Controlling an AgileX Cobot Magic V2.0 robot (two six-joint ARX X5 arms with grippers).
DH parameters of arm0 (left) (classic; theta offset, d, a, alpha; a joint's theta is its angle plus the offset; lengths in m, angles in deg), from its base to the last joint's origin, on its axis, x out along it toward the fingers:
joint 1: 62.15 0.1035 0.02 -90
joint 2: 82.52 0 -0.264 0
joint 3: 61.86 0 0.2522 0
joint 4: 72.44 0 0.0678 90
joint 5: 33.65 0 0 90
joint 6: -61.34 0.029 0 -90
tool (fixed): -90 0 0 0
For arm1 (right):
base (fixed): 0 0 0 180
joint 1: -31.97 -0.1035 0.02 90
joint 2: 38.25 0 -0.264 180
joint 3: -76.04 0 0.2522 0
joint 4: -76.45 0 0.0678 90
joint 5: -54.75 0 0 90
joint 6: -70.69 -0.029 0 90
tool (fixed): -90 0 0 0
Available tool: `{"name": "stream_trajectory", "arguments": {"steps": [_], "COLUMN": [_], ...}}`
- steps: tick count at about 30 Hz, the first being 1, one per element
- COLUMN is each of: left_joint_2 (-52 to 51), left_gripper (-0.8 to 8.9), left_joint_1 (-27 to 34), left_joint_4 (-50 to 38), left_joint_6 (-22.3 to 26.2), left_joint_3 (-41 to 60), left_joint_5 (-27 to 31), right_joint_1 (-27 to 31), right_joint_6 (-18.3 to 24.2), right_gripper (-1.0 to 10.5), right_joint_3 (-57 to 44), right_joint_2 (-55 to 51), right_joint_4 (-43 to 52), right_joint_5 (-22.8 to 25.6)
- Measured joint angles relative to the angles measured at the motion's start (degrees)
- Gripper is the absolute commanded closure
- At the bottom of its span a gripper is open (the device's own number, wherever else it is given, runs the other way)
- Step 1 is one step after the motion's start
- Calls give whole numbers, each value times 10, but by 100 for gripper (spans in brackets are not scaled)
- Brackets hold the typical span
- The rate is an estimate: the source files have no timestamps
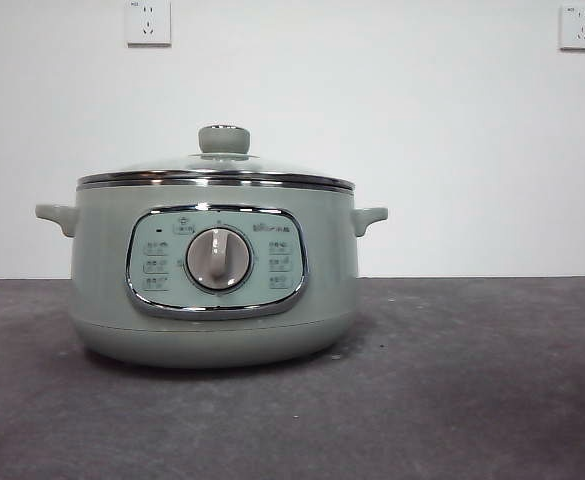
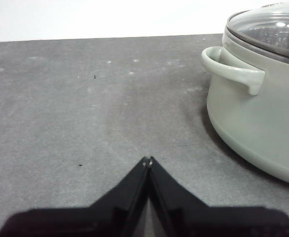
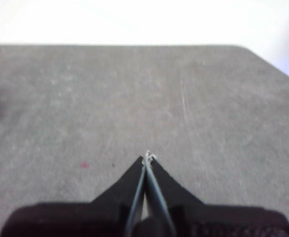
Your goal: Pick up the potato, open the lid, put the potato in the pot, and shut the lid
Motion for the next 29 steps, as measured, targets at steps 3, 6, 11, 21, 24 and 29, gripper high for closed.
{"name": "stream_trajectory", "arguments": {"steps": [3,6,11,21,24,29], "left_joint_2": [0,0,0,0,0,0], "left_gripper": [815,815,815,815,815,815], "left_joint_1": [0,0,0,0,0,0], "left_joint_4": [0,0,0,0,0,0], "left_joint_6": [0,0,0,0,0,0], "left_joint_3": [0,0,0,0,0,0], "left_joint_5": [0,0,0,0,0,0], "right_joint_1": [0,0,0,0,0,0], "right_joint_6": [4,11,15,27,27,29], "right_gripper": [946,946,946,946,946,946], "right_joint_3": [-6,-6,-7,-7,-7,-7], "right_joint_2": [0,0,0,0,0,0], "right_joint_4": [5,6,6,4,4,4], "right_joint_5": [-7,-8,-19,-55,-55,-55]}}
